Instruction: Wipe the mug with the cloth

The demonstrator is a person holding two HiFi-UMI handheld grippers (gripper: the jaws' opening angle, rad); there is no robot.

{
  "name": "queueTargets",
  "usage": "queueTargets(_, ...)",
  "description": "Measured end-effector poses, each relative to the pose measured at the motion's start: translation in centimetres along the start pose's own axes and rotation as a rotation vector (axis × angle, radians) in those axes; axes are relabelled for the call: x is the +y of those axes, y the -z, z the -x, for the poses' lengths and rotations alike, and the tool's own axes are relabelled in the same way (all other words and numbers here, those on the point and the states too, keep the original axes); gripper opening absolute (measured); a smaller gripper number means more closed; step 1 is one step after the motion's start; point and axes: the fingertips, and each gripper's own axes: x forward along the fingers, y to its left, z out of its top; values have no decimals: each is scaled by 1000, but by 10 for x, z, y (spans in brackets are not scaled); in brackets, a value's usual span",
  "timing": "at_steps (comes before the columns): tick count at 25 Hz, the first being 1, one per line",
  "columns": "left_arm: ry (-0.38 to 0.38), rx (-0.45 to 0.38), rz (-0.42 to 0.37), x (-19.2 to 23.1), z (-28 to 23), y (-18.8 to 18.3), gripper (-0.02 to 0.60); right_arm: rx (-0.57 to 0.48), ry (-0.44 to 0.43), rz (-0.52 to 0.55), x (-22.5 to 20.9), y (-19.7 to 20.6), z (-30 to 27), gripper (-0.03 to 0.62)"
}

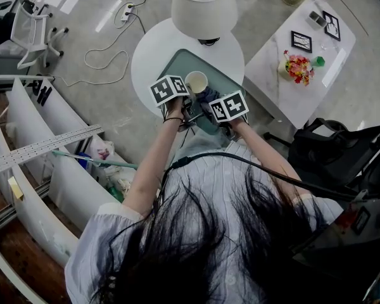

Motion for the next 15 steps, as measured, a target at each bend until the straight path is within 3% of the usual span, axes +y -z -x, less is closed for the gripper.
queueTargets(2, -20, 28, -161, -3, 1, -4, 45, -4, 1, -10, -2, 0, 1, 94)
queueTargets(7, -59, 54, -722, -25, 10, -32, 48, -6, -6, -14, -1, -1, 0, 94)
queueTargets(11, 44, 128, -1124, -53, -10, -36, 48, -7, -12, -20, -2, -1, 0, 94)
queueTargets(15, 64, 239, -1534, -66, -23, -29, 48, -10, -15, -22, 0, -1, 0, 94)
